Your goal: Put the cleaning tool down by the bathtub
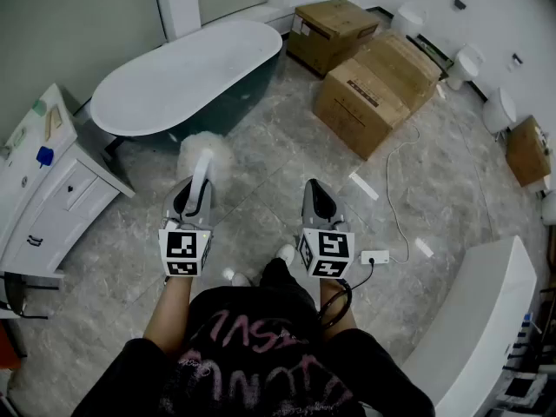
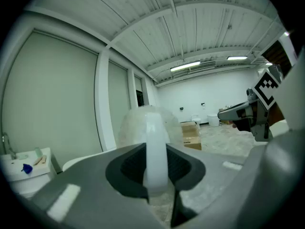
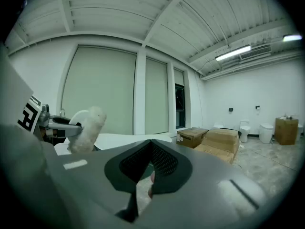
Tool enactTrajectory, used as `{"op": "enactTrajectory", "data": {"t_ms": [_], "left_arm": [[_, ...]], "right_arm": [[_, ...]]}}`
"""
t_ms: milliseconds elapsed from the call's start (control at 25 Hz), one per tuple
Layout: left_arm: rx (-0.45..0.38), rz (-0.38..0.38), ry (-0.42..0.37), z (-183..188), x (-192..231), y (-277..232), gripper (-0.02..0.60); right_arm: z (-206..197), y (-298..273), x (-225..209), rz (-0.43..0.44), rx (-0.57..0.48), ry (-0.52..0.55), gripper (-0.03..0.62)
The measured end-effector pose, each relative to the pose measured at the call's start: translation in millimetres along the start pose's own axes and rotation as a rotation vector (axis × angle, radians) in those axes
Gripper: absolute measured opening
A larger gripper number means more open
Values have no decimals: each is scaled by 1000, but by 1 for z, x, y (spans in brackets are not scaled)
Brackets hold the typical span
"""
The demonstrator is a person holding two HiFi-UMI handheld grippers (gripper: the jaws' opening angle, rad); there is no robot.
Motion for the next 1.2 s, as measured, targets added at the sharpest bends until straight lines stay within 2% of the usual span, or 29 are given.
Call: {"op": "enactTrajectory", "data": {"t_ms": [160, 360, 800, 1040, 1200], "left_arm": [[11, 0, 9, 1, -1, 2, 78], [4, -3, -21, -1, -1, 0, 78], [40, -20, 11, -16, 3, -3, 78], [37, -33, 9, -17, 5, -25, 78], [63, -50, 13, -21, 10, -48, 77]], "right_arm": [[1, -1, 0, 5, 9, 11, 11], [1, -4, 1, 3, 11, 12, 11], [-6, -5, -2, -6, -3, -6, 14], [-9, -23, -15, -24, 6, -4, 15], [-11, -46, -22, -29, 18, -20, 21]]}}
Point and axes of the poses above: the fingertips, and each gripper's own axes: y backward along the fingers, x to its left, z out of its top, the point moved 6 cm from there along y, backward along the fingers, and after that the axes turned 7 degrees about -y, right-handed, at the moved point
